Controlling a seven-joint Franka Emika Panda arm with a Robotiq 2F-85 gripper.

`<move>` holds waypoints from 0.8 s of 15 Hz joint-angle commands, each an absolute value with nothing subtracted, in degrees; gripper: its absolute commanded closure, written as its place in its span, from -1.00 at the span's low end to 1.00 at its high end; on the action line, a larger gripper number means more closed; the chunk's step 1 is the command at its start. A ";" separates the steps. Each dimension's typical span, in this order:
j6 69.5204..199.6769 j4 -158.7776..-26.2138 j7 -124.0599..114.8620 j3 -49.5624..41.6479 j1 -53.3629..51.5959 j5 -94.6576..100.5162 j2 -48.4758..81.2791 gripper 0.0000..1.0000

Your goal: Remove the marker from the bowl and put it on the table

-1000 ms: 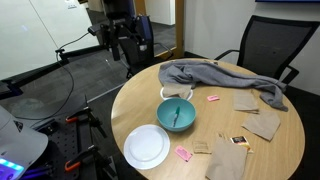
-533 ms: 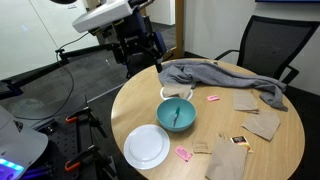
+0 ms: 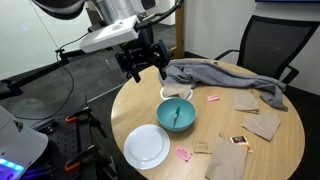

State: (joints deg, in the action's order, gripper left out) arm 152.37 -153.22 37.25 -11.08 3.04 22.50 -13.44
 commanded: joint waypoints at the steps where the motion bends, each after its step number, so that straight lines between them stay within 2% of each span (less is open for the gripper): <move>1: 152.33 -153.21 37.56 -10.15 3.89 22.03 -13.46 -1.00; 12: 159.79 -150.55 46.88 -14.07 4.29 14.63 -5.14 -1.00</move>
